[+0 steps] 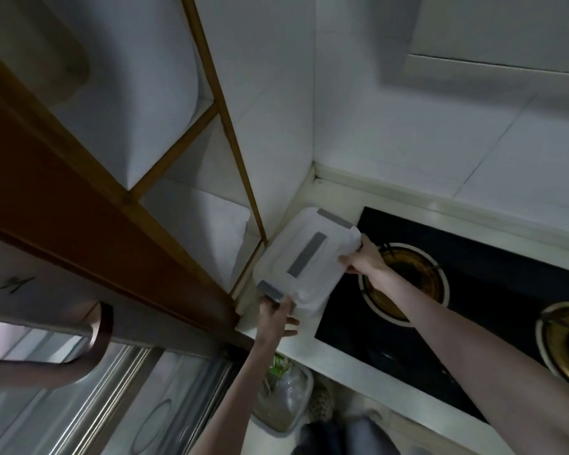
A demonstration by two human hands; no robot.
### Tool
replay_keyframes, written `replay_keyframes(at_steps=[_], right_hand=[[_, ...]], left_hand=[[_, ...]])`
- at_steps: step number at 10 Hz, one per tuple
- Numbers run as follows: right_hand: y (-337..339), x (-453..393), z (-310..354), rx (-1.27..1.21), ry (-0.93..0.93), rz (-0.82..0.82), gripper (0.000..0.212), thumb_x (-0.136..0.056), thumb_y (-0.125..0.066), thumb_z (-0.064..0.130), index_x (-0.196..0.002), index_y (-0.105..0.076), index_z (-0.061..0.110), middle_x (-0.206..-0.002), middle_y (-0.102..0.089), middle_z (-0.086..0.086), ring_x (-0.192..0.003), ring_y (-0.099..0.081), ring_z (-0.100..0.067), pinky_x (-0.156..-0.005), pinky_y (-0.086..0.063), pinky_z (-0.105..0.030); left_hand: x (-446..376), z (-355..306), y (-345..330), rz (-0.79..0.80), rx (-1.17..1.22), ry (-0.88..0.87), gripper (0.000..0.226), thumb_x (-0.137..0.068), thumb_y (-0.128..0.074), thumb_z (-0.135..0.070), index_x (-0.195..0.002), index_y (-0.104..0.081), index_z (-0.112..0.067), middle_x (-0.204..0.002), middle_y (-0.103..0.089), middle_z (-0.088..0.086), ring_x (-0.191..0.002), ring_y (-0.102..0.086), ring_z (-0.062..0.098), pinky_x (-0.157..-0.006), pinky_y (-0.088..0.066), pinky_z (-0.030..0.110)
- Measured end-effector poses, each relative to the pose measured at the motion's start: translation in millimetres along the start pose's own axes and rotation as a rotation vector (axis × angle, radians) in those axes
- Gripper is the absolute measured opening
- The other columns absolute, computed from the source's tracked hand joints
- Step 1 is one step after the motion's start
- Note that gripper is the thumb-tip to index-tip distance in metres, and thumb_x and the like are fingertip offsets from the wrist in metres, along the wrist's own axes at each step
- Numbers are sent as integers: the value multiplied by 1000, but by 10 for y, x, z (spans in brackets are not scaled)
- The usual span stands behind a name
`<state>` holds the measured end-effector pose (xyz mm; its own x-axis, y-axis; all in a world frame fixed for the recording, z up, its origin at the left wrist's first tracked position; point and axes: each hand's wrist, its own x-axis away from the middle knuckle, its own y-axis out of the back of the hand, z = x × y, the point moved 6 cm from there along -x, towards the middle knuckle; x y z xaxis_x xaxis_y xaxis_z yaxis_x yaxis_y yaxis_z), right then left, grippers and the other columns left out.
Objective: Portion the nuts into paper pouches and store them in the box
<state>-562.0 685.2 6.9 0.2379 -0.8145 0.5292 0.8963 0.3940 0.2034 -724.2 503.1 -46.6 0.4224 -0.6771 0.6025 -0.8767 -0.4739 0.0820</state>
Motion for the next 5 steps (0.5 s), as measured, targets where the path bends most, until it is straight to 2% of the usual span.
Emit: replay_keyframes(at_steps=[1,2,3,4,5], right_hand=[[-33,-112,78,152,42,-57,51,-86,-64,12,-133,-45,19,-124,-57,-12,-111,-57,-31,-89,-54,-48],[-87,-198,41,257,41,-52,67,-87,-60,13,-147,-31,21,-142,-45,-14,-127,-47,-32,-101,-46,-46],[-169,-200,-93,267,-3,35,67,-86,-60,8,-146,-34,24,-143,-43,-13,-127,-46,-30,-104,-45,-40],[-184,-192,-178,207,3,70,66,-85,-58,3,-144,-38,24,-136,-49,-12,-119,-53,-29,-99,-49,-42],[-225,-90,-251,112,10,160,63,-86,-55,-1,-143,-40,20,-118,-58,-7,-100,-61,-22,-80,-57,-31]], left_hand=[[-105,26,-18,19,-23,39,26,-97,-56,-26,-110,-51,-5,-95,-63,6,-61,-68,14,-50,-54,28],[-199,11,-41,8,-55,61,35,-95,-59,-28,-118,-49,-3,-94,-64,3,-61,-68,12,-50,-54,27],[-232,55,-41,-2,-87,155,42,-94,-61,-33,-118,-50,0,-95,-64,6,-64,-65,14,-48,-52,27],[-280,71,-48,25,-128,188,49,-93,-60,-37,-120,-51,3,-88,-65,2,-65,-64,15,-50,-51,27],[-240,77,-34,45,-175,206,49,-93,-58,-42,-117,-54,1,-82,-67,2,-61,-62,16,-48,-50,28]])
